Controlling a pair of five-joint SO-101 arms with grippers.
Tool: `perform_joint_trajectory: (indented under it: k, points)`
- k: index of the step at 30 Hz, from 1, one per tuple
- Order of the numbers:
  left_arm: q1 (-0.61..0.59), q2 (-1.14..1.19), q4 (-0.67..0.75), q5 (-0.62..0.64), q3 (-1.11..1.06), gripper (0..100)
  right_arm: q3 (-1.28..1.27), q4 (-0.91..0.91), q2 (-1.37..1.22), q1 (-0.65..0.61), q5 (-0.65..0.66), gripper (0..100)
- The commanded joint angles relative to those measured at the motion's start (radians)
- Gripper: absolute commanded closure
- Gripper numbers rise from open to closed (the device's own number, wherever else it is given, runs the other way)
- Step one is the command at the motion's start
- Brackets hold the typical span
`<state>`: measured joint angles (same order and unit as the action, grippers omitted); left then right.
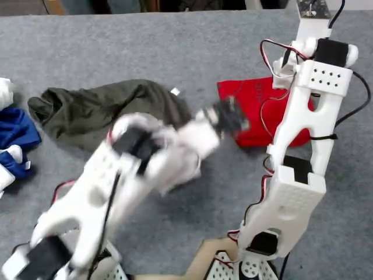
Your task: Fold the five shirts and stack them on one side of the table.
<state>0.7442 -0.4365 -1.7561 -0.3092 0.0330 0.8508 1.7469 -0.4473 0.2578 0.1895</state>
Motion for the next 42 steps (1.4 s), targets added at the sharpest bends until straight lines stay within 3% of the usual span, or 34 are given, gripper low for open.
perform_joint_trajectory:
  k: [1,5,7,11,16,19,22,26,34,39,42]
  points:
    - [0.053,-0.196,-0.003,0.048,-0.058,75,0.039,-0.003,0.068,0.000,-0.003,81.2]
    - [0.022,-0.359,-0.003,0.149,-0.030,72,0.039,-0.009,0.067,-0.046,-0.002,81.1]
    - [-0.101,-0.410,-0.003,0.173,-0.024,72,0.039,-0.005,0.067,-0.094,0.003,81.1]
    - [-0.547,-0.422,-0.002,0.176,-0.070,72,0.028,0.000,0.065,-0.255,-0.002,81.1]
    - [-1.147,-0.422,0.112,0.144,-0.363,72,-0.039,-0.008,0.019,-0.520,-0.002,81.2]
    - [-1.395,-0.420,0.265,0.087,-0.561,72,-0.054,-0.046,-0.056,-0.652,-0.002,81.2]
    - [-1.549,-0.420,0.376,0.077,-0.696,72,-0.056,-0.124,-0.157,-0.758,-0.003,81.2]
    - [-1.612,-0.420,0.433,0.077,-0.786,72,-0.053,-0.213,-0.312,-0.841,-0.051,81.3]
    - [-1.566,-0.391,0.480,0.075,-0.900,74,-0.053,-0.270,-0.455,-0.844,-0.064,81.5]
    - [-1.495,-0.311,0.463,0.075,-0.875,77,-0.038,-0.265,-0.453,-0.825,-0.060,98.4]
    - [-1.475,-0.269,0.416,0.075,-0.820,77,0.010,-0.195,-0.441,-0.804,-0.060,97.3]
